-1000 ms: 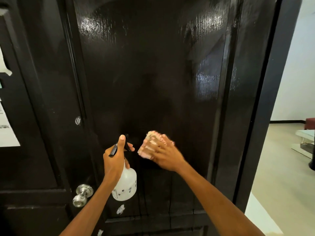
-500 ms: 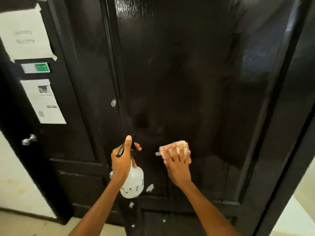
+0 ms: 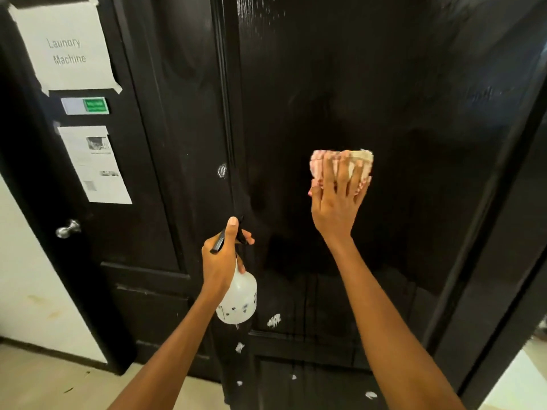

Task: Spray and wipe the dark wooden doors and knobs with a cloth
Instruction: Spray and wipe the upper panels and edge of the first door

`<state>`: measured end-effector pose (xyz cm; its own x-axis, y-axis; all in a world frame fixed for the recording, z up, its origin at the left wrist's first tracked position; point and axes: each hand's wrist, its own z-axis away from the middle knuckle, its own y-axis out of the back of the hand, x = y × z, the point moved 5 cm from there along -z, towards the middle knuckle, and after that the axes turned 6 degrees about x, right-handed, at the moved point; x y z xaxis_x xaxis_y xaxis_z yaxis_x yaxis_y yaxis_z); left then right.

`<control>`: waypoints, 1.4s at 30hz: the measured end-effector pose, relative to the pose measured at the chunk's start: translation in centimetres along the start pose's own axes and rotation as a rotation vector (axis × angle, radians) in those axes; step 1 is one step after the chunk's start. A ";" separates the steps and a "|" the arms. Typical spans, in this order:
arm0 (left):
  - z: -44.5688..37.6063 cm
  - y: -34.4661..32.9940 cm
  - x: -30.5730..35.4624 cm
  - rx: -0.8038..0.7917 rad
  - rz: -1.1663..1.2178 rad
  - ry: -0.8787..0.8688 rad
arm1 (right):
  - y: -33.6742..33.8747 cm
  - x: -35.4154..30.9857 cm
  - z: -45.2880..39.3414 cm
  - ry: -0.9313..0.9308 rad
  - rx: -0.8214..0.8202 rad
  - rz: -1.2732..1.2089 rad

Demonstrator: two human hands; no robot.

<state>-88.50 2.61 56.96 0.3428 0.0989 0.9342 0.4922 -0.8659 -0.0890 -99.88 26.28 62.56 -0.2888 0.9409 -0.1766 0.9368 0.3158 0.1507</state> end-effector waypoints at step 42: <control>-0.3 6.0 0.8 0.047 -0.005 -0.023 | -3.6 -6.7 12.5 0.879 -0.491 -0.035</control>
<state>-85.53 -2.69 57.25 0.3587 0.1146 0.9264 0.5305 -0.8416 -0.1013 -98.90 17.33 51.01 -0.5435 0.6241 0.5613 0.7969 0.1736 0.5786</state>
